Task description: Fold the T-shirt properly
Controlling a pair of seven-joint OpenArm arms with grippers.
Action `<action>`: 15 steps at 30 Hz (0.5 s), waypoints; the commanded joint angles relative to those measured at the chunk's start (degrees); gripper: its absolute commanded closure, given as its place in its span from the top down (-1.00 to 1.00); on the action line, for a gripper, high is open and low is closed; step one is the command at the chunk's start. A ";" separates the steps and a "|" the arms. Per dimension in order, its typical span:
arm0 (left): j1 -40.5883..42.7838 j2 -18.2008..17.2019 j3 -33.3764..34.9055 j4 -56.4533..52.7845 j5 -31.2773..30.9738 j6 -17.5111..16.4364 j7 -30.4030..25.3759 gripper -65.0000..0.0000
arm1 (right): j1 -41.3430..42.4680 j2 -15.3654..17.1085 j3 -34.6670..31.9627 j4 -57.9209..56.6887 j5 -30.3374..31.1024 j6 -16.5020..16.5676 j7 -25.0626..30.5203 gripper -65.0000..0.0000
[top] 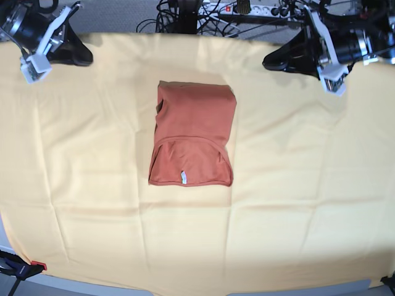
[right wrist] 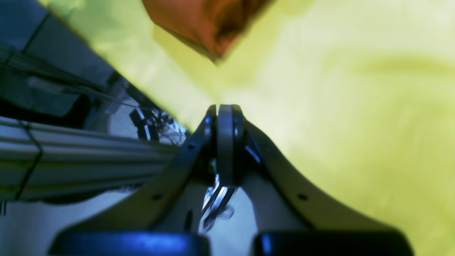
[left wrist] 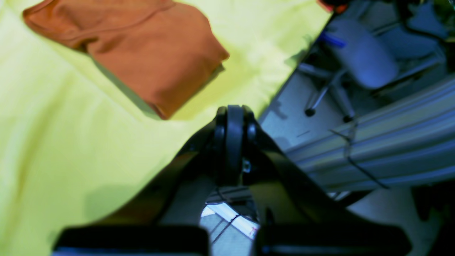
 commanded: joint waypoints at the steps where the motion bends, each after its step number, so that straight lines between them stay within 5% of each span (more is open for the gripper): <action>1: 2.56 -0.28 -1.99 2.16 -1.43 0.17 -0.24 -1.00 | -2.03 0.55 1.18 0.70 1.52 -0.12 0.90 -1.00; 7: 17.92 0.48 -8.72 3.41 -1.43 0.13 2.08 -1.00 | -13.86 -2.16 2.40 0.70 1.52 -0.12 0.90 -1.00; 15: 35.95 7.56 -8.68 3.41 -1.43 -0.49 5.26 -1.00 | -24.85 -3.28 -3.04 -5.14 1.52 -0.12 0.90 -1.00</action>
